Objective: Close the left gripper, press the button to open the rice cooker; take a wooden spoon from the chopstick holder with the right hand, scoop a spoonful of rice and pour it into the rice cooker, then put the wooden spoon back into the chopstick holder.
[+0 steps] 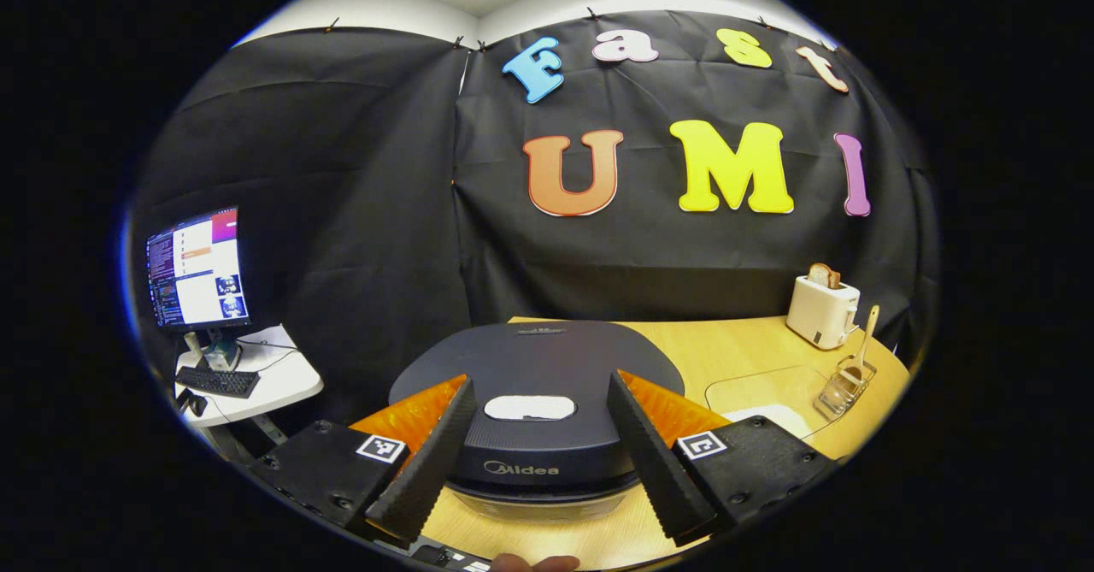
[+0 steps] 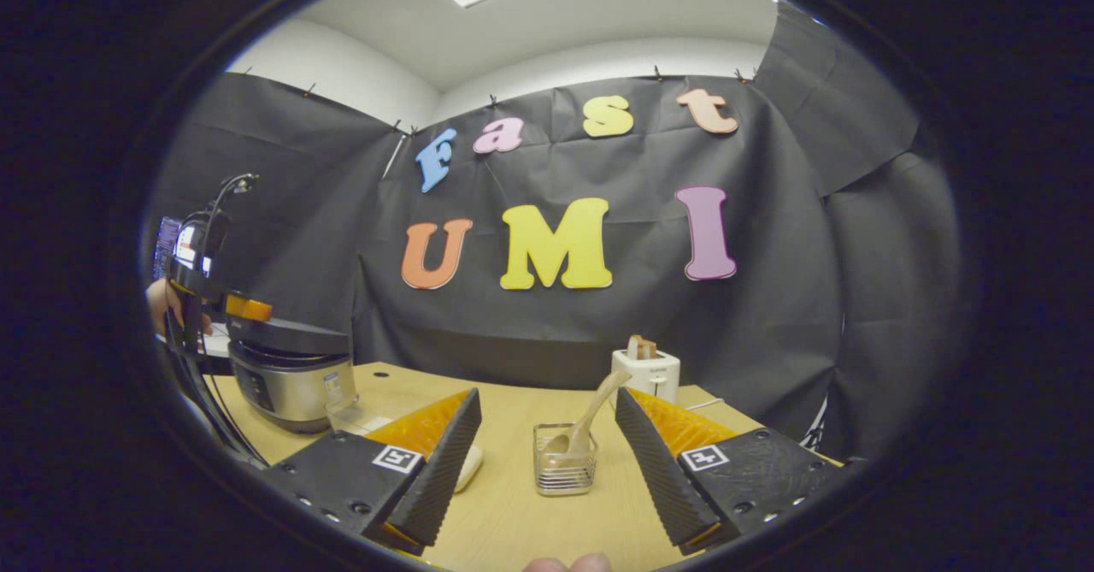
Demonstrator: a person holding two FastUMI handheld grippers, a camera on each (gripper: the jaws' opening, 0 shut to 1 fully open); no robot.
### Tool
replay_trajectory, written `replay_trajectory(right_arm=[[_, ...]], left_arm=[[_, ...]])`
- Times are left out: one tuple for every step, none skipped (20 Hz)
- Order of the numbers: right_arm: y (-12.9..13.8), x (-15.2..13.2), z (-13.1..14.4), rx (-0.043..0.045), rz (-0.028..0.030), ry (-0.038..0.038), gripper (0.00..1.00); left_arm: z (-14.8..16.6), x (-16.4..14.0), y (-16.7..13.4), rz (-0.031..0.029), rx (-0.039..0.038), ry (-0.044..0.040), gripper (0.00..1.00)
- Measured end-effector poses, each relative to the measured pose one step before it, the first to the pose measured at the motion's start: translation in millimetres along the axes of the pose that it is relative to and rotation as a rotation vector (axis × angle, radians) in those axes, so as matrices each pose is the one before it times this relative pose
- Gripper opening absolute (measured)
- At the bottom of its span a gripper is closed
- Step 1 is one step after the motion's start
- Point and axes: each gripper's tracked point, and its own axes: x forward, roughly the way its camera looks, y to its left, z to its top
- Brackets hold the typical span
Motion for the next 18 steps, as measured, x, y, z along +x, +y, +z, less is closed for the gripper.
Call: replay_trajectory(right_arm=[[3.87, -1.09, -1.57, 0.00973, 0.01640, 0.00584, 0.94], [2.00, 1.34, -1.66, 0.00547, 0.01407, 0.00620, 0.94], [1.05, 0.81, -1.67, 0.00121, 0.00463, 0.00787, 0.94], [-0.03, 1.81, -2.30, 0.00040, 0.00281, 0.00510, 0.94], [0.51, 1.45, -0.92, 0.00330, 0.00149, 0.00404, 0.97], [0.70, 0.40, -0.79, 0.00506, 0.00089, 0.00096, 0.95], [0.18, 1.70, -1.11, 0.00722, -0.00027, 0.00365, 0.94], [0.69, 1.74, -3.15, 0.00597, 0.00056, 0.00519, 0.94], [-0.04, 1.89, -2.57, 0.00509, 0.00016, 0.00592, 0.94], [0.74, 2.28, -3.13, 0.00415, 0.00029, 0.00660, 0.94], [-0.13, 2.40, -3.31, 0.00529, -0.00181, 0.00691, 0.94], [-0.33, 1.72, -3.79, 0.00707, -0.00204, 0.00685, 0.96], [1.32, 1.37, -2.54, 0.00714, 0.00373, 0.00708, 0.94], [2.19, 1.70, -2.36, 0.00238, 0.00232, 0.00702, 0.94], [-0.09, 0.44, -0.04, -0.00307, -0.00191, 0.00258, 0.94], [-0.94, 1.27, -0.12, -0.00533, -0.00508, 0.00087, 0.94], [-1.03, 0.16, 1.00, -0.00062, -0.00476, -0.00211, 0.94], [0.59, -0.16, 1.21, -0.00158, -0.00256, -0.00197, 0.94]], left_arm=[[-1.45, -0.37, -0.69, -0.00335, -0.00264, -0.01360, 0.99], [-3.24, 0.16, 0.19, -0.00293, -0.00353, -0.00063, 1.00], [-2.58, 0.58, 0.32, -0.00060, -0.00149, 0.00015, 0.99], [-2.52, -0.60, 0.93, 0.00126, 0.00141, 0.00438, 1.00], [2.92, -1.54, 0.50, -0.00013, 0.01111, -0.01852, 1.00], [-1.16, 1.52, -0.37, 0.00195, 0.00100, 0.00170, 1.00], [-1.77, -0.76, 0.04, 0.00327, -0.00619, -0.00653, 0.99], [1.54, 0.71, -1.16, -0.00122, 0.00718, -0.01963, 1.00], [0.34, -0.41, 0.52, -0.00264, 0.02237, -0.01980, 1.00], [-6.26, 1.26, -1.54, -0.01183, 0.00781, 0.00387, 1.00], [-2.98, -4.41, -0.51, -0.00228, -0.01071, -0.01242, 0.96], [4.87, 4.01, -0.34, -0.00643, 0.00688, -0.02805, 0.92], [-4.69, -0.05, 0.74, -0.00196, -0.00208, 0.00829, 0.95], [1.87, -0.17, -0.29, -0.00267, -0.00495, -0.00850, 0.96], [-2.29, -0.57, 0.75, -0.00260, 0.00474, 0.00688, 0.96], [3.63, 0.52, 0.08, 0.00210, -0.00647, -0.01355, 0.96], [-0.80, -0.05, 0.47, 0.00524, -0.00110, 0.00281, 0.96], [3.30, -0.38, 0.79, 0.00439, -0.00058, -0.01539, 0.96]])
